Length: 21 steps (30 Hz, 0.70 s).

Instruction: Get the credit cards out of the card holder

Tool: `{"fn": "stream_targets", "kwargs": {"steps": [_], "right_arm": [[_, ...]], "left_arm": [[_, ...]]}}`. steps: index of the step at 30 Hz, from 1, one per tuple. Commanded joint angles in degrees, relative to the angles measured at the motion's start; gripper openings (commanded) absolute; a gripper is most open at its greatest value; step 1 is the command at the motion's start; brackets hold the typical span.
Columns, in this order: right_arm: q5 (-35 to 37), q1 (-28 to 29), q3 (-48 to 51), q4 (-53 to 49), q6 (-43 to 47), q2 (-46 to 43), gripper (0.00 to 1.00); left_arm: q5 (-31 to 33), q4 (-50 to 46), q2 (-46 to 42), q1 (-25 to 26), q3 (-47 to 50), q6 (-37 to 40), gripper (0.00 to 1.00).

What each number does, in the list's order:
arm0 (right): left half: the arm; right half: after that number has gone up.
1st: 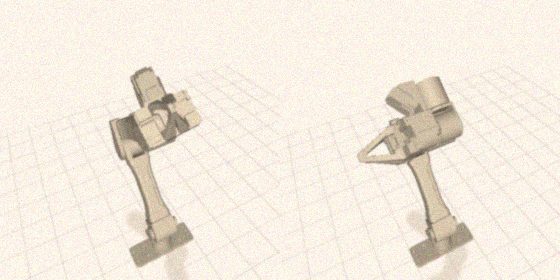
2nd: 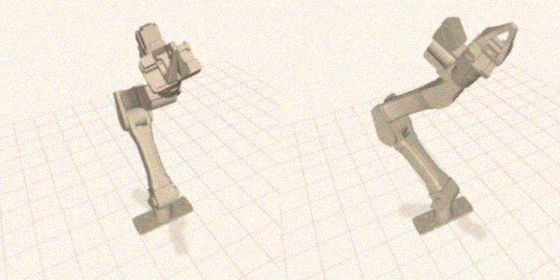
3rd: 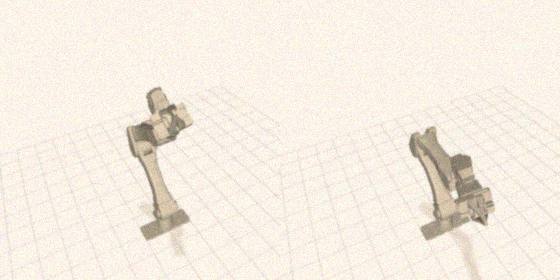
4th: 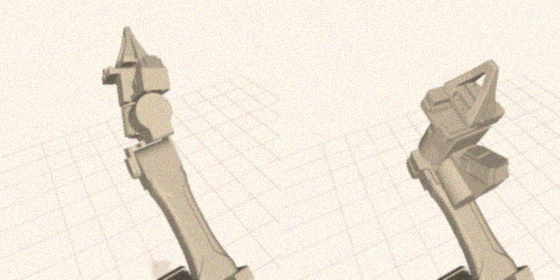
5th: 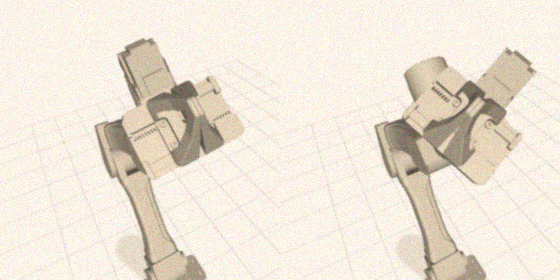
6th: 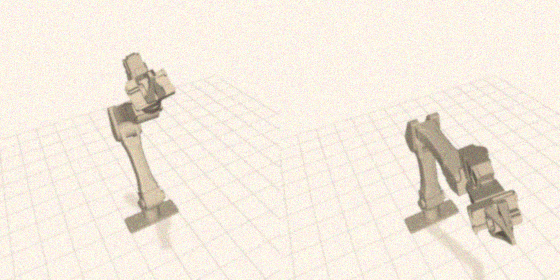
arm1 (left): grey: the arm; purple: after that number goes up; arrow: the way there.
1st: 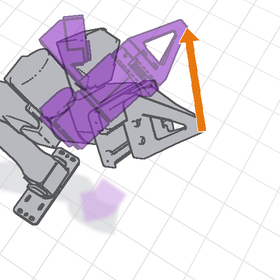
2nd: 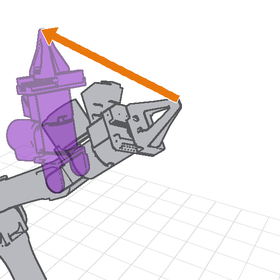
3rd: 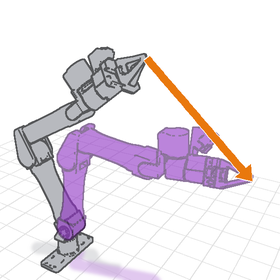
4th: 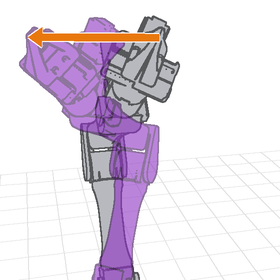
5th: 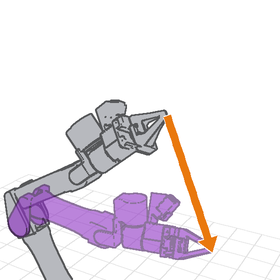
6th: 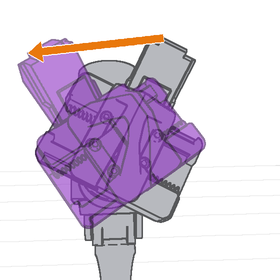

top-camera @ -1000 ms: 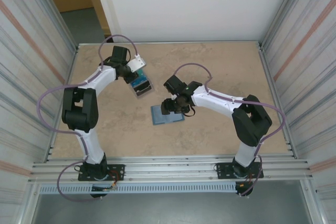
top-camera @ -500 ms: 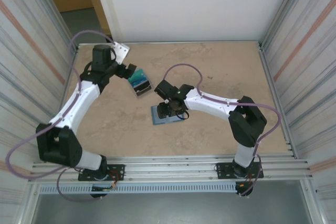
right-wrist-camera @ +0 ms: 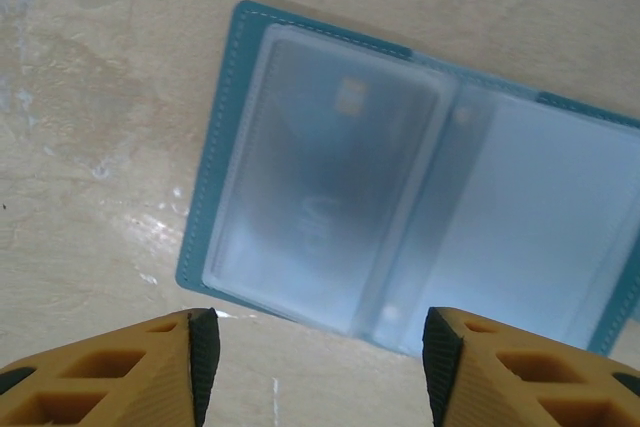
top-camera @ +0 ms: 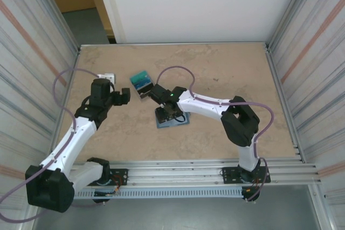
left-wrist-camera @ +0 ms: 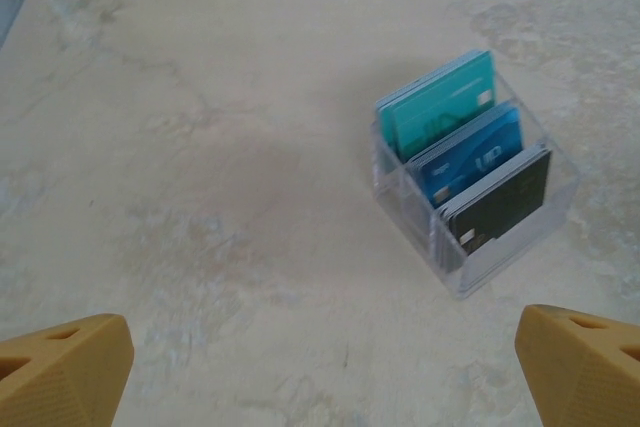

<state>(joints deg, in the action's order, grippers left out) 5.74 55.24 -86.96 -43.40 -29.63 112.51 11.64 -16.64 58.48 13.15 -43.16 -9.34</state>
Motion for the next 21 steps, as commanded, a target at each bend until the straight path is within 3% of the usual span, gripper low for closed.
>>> {"fn": "stream_targets", "kwargs": {"steps": [1, 8, 21], "right_arm": [[-0.19, 0.22, -2.87, -2.3, 1.74, 3.29, 0.57], [-0.11, 0.06, -5.97, -2.4, 2.24, 7.77, 0.56], [-2.5, 0.95, -4.87, -1.21, 1.34, 8.61, 0.66]], "left_arm": [[5.61, -1.0, -2.47, -0.06, 1.56, -7.19, 0.99], [3.24, 1.44, -1.88, -0.41, 2.96, -11.09, 0.99], [-0.35, 2.68, -0.64, -0.4, 3.12, -13.77, 0.99]]}}
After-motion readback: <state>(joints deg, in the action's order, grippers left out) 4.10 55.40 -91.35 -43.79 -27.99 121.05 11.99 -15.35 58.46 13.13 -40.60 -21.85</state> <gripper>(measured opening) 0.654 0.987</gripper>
